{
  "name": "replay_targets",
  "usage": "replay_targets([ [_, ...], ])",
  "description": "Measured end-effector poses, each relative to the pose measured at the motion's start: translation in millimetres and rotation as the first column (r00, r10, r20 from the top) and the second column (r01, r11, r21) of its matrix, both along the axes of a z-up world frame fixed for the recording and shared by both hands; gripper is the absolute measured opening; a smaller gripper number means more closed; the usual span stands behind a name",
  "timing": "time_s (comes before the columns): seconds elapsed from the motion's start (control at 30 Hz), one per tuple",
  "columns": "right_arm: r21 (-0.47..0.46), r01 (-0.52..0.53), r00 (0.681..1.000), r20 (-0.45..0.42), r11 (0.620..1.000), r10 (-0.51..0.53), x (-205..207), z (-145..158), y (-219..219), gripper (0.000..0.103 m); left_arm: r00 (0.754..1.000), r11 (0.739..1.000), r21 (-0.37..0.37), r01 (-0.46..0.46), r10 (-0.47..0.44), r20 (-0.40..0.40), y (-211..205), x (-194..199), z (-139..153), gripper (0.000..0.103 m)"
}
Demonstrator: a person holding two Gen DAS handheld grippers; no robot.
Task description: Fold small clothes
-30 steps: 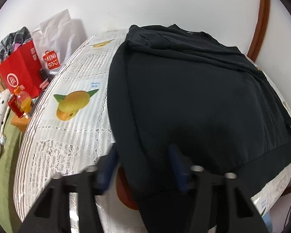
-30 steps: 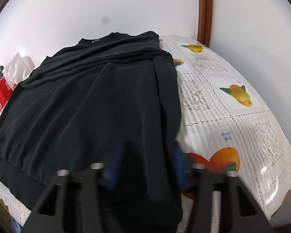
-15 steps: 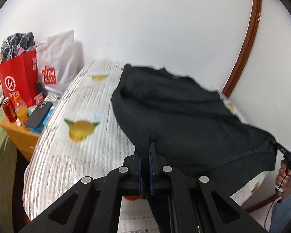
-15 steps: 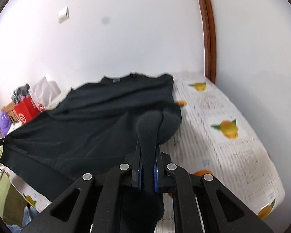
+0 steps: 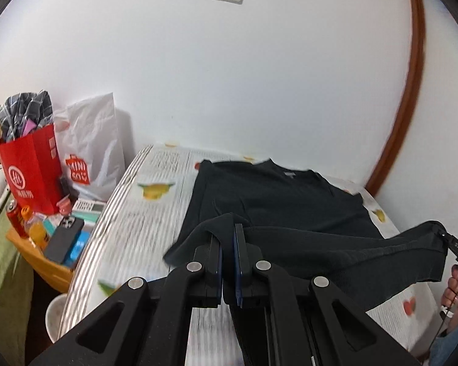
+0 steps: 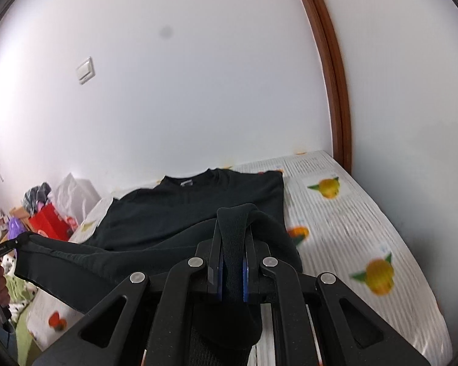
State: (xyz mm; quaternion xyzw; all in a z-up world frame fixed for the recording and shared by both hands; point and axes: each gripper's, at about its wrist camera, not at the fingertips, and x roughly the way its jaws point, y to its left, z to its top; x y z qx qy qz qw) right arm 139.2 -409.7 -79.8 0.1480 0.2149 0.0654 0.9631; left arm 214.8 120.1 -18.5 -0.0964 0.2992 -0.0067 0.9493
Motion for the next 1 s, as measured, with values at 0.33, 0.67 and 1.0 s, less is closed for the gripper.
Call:
replay_targets([
  [0.33,-0.029,0.015,0.997,-0.074,0.999,-0.017,112,-15,0,0.008,0.996,0.996,0.073,-0.049,0.054,-0.066,-10,95,-21,0.007],
  [0.67,-0.073,0.005,0.977,-0.214,0.997,-0.02,195,-71,10,0.008,0.973,0.993,0.106,-0.054,0.076,-0.219,-5,157,-80,0.009],
  [1.0,-0.082,0.004,0.956,-0.291,0.997,-0.028,192,-78,7,0.028,0.966,0.991,0.134,-0.023,0.056,-0.253,-7,155,-83,0.033],
])
